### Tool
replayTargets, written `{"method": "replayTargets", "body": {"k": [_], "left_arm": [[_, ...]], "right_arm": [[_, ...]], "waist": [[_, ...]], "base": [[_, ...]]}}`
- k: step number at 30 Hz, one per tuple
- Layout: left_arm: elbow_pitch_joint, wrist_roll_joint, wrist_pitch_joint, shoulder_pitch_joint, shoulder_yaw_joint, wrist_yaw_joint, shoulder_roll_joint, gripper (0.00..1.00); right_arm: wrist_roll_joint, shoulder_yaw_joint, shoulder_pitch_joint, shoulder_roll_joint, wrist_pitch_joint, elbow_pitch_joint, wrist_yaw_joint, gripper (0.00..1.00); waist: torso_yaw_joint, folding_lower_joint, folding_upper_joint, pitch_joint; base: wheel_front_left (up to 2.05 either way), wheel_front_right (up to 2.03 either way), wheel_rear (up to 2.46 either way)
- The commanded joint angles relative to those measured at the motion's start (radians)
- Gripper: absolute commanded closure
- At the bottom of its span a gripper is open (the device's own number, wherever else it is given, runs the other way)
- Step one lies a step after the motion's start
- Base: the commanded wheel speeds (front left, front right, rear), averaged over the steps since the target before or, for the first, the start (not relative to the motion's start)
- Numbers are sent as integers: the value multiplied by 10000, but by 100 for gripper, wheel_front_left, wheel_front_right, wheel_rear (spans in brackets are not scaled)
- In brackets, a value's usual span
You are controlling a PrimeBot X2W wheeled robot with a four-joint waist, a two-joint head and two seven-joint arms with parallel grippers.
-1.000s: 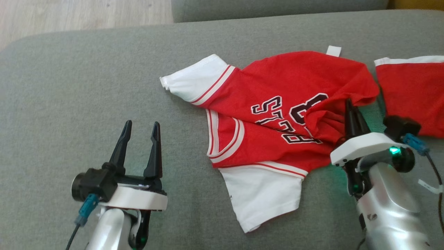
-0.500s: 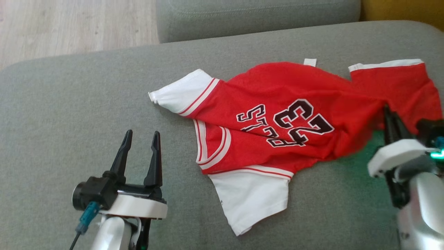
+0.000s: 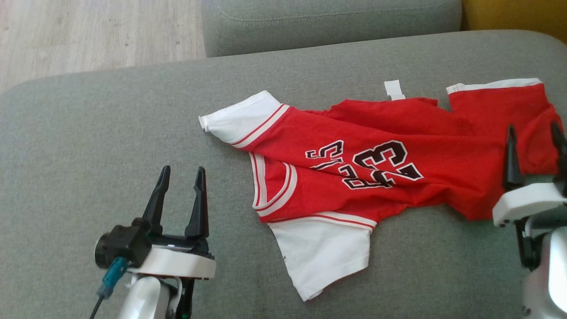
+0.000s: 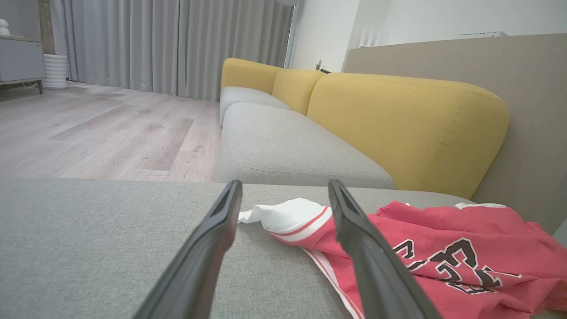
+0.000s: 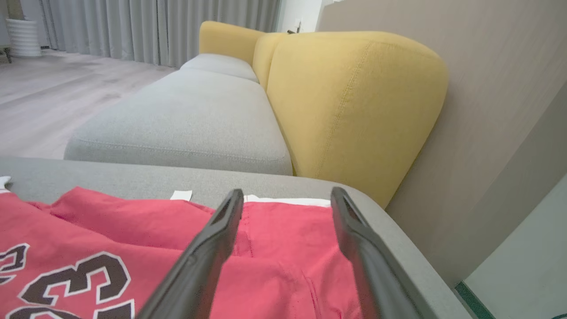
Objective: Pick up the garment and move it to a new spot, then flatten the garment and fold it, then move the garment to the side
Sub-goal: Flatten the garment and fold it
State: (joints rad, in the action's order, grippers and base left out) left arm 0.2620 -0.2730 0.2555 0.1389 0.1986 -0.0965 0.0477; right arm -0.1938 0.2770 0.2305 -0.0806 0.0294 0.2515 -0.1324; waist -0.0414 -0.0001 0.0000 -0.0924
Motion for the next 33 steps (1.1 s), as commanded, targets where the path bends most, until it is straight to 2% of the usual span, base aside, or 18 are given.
{"method": "replayTargets", "body": {"k": [1,7,11,16,19,26,29,33], "left_arm": [[-331,-51,63,355,-262,30,26,0],[-331,81,63,439,-348,-6,26,0],[-188,308,63,726,-389,-107,118,0],[402,441,-36,1768,-140,-255,694,0],[987,181,-809,2782,276,-318,1153,0],[1838,-1556,-3611,4804,3342,-338,2995,0],[1963,-2231,-4233,5569,4475,-339,3835,0],[2140,-3029,-4920,6409,5827,-339,4624,0]], "right_arm": [[-50,-316,218,22,368,-542,17,0],[800,-1078,-241,278,1185,-957,17,0],[1880,-1879,-693,298,1519,-1020,17,0],[2543,-2414,-939,301,1724,-1007,17,0],[2655,-2504,-873,302,1800,-984,17,0],[2950,-2563,-499,303,1979,-803,17,0],[3073,-2675,-358,303,2067,-633,17,0],[3209,-2782,-175,303,2163,-432,17,0]], "waist": [[25,1,0,-25],[-35,1,0,-205],[-312,1,0,-413],[-720,1,0,-811],[-952,1,0,-1128],[-1625,1,0,-1878],[-1881,1,0,-2117],[-2169,1,0,-2377]], "base": [[0,0,0],[0,0,0],[0,0,0],[0,0,0],[0,0,0],[0,0,0],[0,0,0],[0,0,0]]}}
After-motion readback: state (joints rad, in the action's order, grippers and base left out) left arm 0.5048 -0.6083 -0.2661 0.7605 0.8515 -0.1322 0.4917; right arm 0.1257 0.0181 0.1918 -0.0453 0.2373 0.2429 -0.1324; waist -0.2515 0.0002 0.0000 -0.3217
